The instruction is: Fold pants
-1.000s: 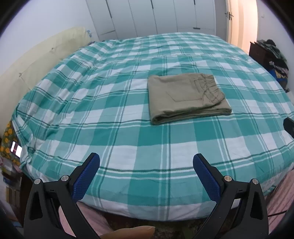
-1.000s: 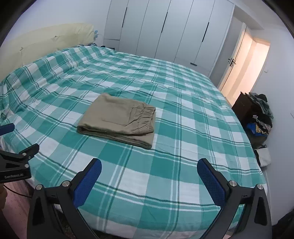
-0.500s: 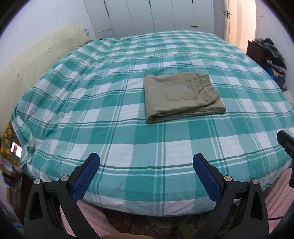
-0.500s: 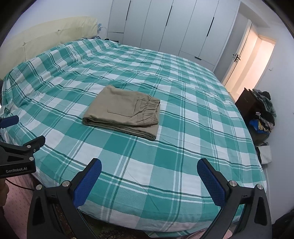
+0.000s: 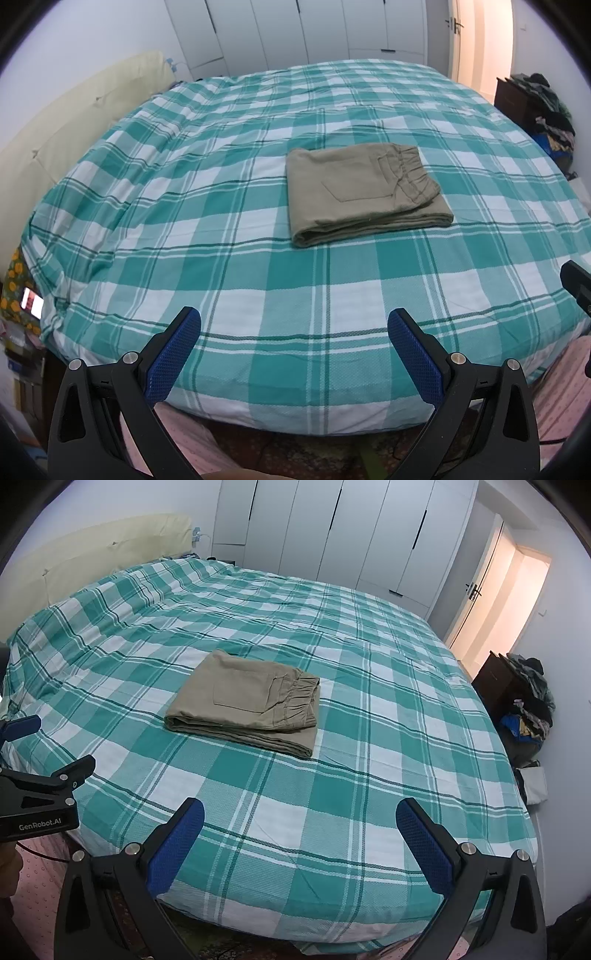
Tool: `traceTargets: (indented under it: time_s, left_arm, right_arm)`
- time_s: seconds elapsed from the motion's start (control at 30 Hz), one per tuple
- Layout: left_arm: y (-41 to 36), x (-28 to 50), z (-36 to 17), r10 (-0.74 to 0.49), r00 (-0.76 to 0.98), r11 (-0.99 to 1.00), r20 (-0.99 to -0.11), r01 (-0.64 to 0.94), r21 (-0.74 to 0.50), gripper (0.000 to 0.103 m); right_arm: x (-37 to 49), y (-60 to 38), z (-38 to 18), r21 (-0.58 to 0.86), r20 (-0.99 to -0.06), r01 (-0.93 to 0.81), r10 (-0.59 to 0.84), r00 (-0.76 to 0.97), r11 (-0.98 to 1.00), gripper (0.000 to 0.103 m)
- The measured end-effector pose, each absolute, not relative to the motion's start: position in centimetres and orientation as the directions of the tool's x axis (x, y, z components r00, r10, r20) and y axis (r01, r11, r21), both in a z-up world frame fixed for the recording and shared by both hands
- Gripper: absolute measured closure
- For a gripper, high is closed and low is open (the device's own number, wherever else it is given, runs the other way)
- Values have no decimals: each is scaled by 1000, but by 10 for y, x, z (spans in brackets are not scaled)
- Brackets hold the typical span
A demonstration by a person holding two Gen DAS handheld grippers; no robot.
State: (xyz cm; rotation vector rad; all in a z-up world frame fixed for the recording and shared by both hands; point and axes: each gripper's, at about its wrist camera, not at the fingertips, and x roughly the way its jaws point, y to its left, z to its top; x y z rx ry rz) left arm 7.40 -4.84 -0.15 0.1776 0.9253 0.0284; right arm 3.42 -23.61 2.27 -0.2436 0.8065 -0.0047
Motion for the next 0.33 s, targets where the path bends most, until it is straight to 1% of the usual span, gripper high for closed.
traceTargets:
  time_s: [0.2, 0.33]
  left_arm:
    - [-49, 75, -2, 90, 600, 987, -795, 55, 153, 2]
    - [-51, 73, 1, 89, 620, 986, -779, 55, 156, 2]
  right_arm:
    - [34, -237, 23, -212, -715, -86, -95, 693, 974, 1]
    - [33, -239, 25, -209, -712, -82, -94, 696, 974, 1]
